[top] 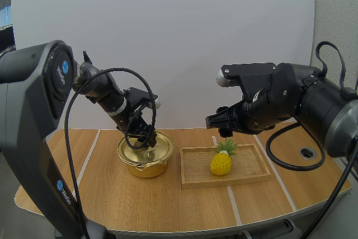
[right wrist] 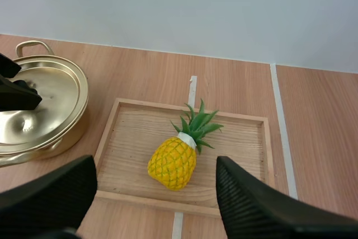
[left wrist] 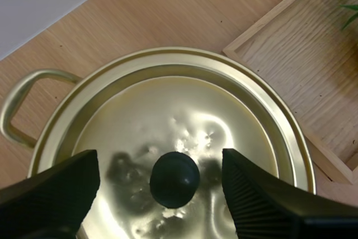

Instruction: Open the pot, put the pineapple inside, and close it

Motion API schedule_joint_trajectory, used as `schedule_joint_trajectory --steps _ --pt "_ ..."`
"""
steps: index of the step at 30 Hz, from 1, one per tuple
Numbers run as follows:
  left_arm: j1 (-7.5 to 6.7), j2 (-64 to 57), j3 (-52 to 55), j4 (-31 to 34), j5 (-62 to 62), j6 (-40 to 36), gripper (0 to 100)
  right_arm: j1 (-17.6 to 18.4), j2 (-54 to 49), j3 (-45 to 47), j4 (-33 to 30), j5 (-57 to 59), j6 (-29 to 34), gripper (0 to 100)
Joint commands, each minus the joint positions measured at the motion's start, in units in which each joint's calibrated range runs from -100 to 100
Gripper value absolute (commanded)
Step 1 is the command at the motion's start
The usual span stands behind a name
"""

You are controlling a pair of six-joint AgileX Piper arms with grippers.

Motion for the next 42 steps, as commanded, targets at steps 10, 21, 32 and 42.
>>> schedule_joint_trajectory --steps 10,21,32,42 --pt "0.0 0.6 -0.5 -1.4 -1.8 0.3 72 -0.2 -0.2 -0.7 0.3 0.2 0.0 100" --pt "0.0 -1.1 -0.5 -0.9 -1.9 0.3 0 -0.2 -0.2 -0.7 0.3 0.2 0.0 100" --pt "0.1 -19.7 -7.1 -0.8 -1.9 -0.1 0 -0.2 -0.2 -0.7 0.5 0.2 0.0 100" --pt "0.1 -33.5 -26.8 1.2 -8.3 -7.0 0 -0.2 -0.2 -0.7 0.6 0.2 0.0 100"
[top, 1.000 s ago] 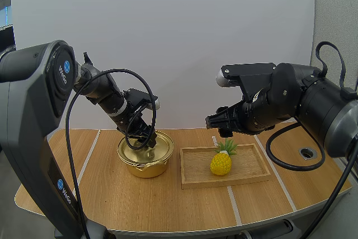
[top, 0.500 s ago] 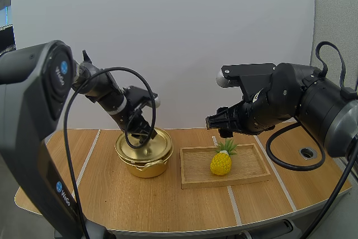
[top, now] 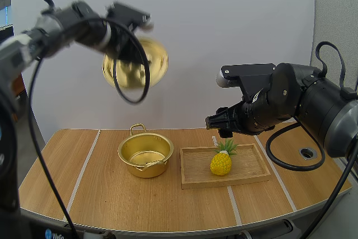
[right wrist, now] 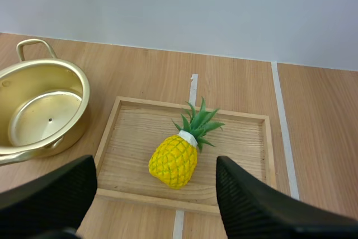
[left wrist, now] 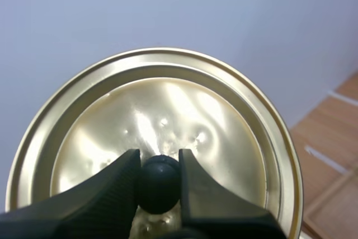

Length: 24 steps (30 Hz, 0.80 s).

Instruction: Open the pot, put the pineapple inside, and close it

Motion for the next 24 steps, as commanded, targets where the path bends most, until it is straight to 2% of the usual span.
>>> schedule_joint_trajectory --steps 1,7,11,16,24 --pt "0.01 -2.8 -6.8 0.8 -3.6 -3.7 0 -0.2 -0.2 -0.7 0.3 -0.4 0.0 100" --pt "0.01 -3.5 -21.3 1.0 -4.2 -7.9 0 -0.2 -0.2 -0.7 0.9 -0.4 0.0 100" --pt "0.01 -3.5 -28.4 1.2 -9.2 -10.1 0 -0.2 -0.2 -0.7 1.2 -0.4 0.0 100" --pt "0.01 -3.5 -34.0 1.7 -13.4 -10.2 0 -0.2 -0.2 -0.7 1.4 -0.4 0.0 100" --pt "0.01 -3.5 -37.7 3.1 -26.0 -10.2 0 -0.2 -0.2 -0.7 7.8 -0.7 0.0 100"
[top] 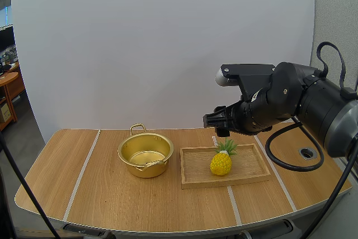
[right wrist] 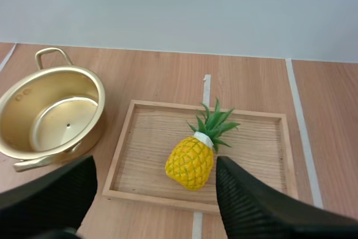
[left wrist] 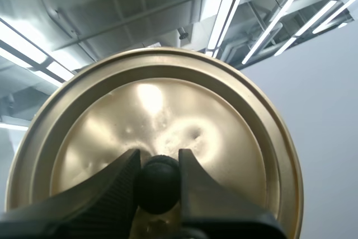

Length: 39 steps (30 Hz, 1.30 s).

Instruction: Open the pot, put the pineapple inside, and close it

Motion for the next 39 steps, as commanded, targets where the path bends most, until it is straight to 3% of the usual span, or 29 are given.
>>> schedule_joint_trajectory --steps 1,14,21,39 --pt "0.01 -0.5 -0.6 0.6 -6.9 -0.7 0 -0.2 -0.2 -0.7 2.9 -1.1 0.5 100" --pt "0.01 -0.6 -0.6 0.6 -8.5 -0.7 0 -0.2 0.0 -0.7 -3.9 -8.4 18.0 100" --pt "0.01 -0.6 -0.6 0.6 -8.5 -0.7 0 -0.2 7.1 -1.0 -9.9 -8.4 25.7 100" --pt "0.01 -0.6 -0.6 0.6 -8.5 -0.7 0 -0.2 26.1 -1.0 -10.1 -15.1 29.9 100"
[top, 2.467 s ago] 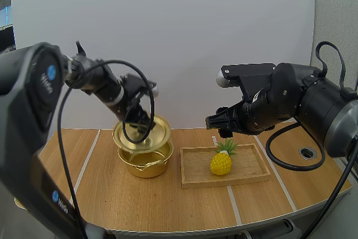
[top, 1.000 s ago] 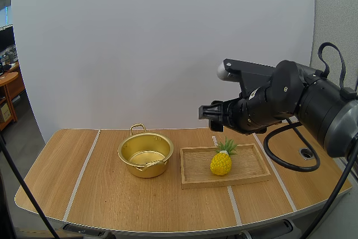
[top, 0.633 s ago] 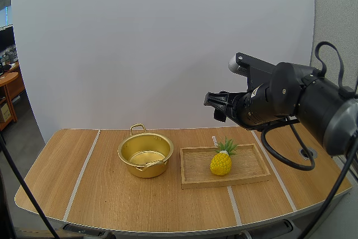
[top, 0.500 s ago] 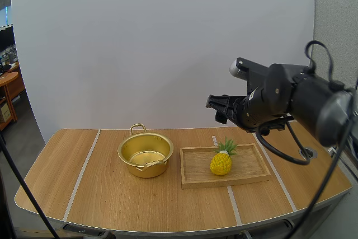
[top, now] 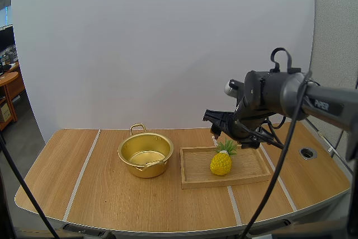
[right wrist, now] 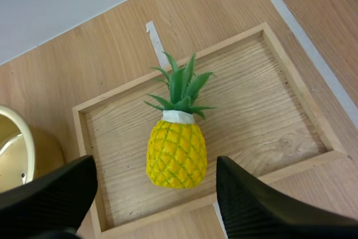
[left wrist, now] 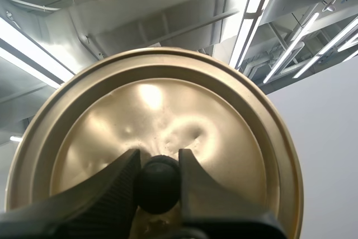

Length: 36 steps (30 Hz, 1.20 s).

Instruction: Open the pot, put the pineapple inside, and close it

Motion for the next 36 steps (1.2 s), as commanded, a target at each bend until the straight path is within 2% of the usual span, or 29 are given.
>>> schedule_joint_trajectory --steps 1,4,6,14,21,30,36 --pt "0.01 -0.5 -0.4 0.0 -1.8 -0.7 0 -0.2 3.0 -0.4 -1.8 -4.8 1.0 100" --pt "0.01 -0.5 -0.4 0.0 -1.8 -0.7 0 -0.2 5.9 -0.4 -6.9 -6.2 5.6 100" --pt "0.01 -0.5 -0.4 0.0 -1.8 -0.7 0 -0.2 7.8 -0.4 -7.9 -6.2 6.7 100" --pt "0.01 -0.5 -0.4 0.0 -1.8 -0.7 0 -0.2 13.1 -1.2 -7.6 -9.3 7.8 100" --pt "0.01 -0.5 -0.4 0.0 -1.8 -0.7 0 -0.2 17.7 -6.1 -5.0 -4.0 7.8 100" --pt "0.01 -0.5 -0.4 0.0 -1.8 -0.7 0 -0.2 19.0 -6.7 -2.4 -3.3 7.8 100" --pt "0.01 -0.5 -0.4 0.0 -1.8 -0.7 0 1.2 19.7 -6.7 -2.4 -3.3 8.0 100"
